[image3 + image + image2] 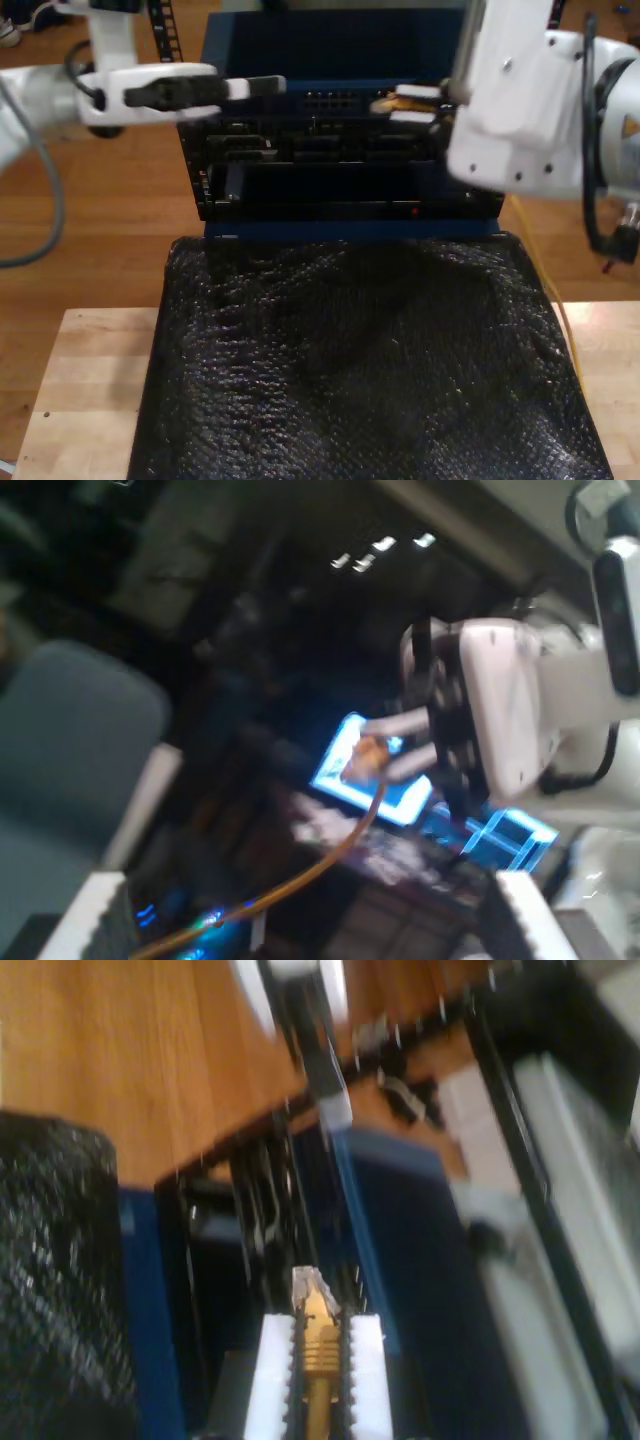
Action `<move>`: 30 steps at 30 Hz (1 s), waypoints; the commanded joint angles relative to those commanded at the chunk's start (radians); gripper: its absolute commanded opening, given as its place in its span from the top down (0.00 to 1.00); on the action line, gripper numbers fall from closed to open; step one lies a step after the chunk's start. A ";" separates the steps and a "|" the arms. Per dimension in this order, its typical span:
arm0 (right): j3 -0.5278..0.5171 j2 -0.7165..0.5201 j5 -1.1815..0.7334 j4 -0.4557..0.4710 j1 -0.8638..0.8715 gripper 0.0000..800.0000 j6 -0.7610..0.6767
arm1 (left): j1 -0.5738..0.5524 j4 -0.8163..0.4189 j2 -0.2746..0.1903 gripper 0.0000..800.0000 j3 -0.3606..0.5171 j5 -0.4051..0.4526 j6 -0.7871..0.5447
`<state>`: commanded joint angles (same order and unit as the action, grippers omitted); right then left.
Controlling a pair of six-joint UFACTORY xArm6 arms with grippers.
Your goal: Grab the cable and plug it in
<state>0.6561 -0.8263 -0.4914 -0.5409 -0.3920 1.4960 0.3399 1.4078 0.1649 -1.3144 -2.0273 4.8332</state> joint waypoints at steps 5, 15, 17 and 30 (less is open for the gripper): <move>0.006 0.003 -0.084 0.002 0.091 1.00 -0.008 | 0.020 -0.199 -0.077 0.00 0.002 0.087 0.000; 0.058 0.098 -0.216 0.124 0.190 1.00 -0.080 | 0.063 -0.525 -0.153 0.00 0.003 0.209 -0.040; 0.087 0.133 -0.249 0.169 0.190 1.00 -0.117 | 0.077 -0.582 -0.173 0.00 0.003 0.212 -0.075; 0.127 0.267 -0.333 0.302 0.183 1.00 -0.224 | 0.180 -0.888 -0.304 0.00 0.117 0.204 -0.457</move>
<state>0.7835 -0.5593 -0.8243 -0.2386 -0.2094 1.2720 0.5194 0.5194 -0.1389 -1.1978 -1.8232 4.3760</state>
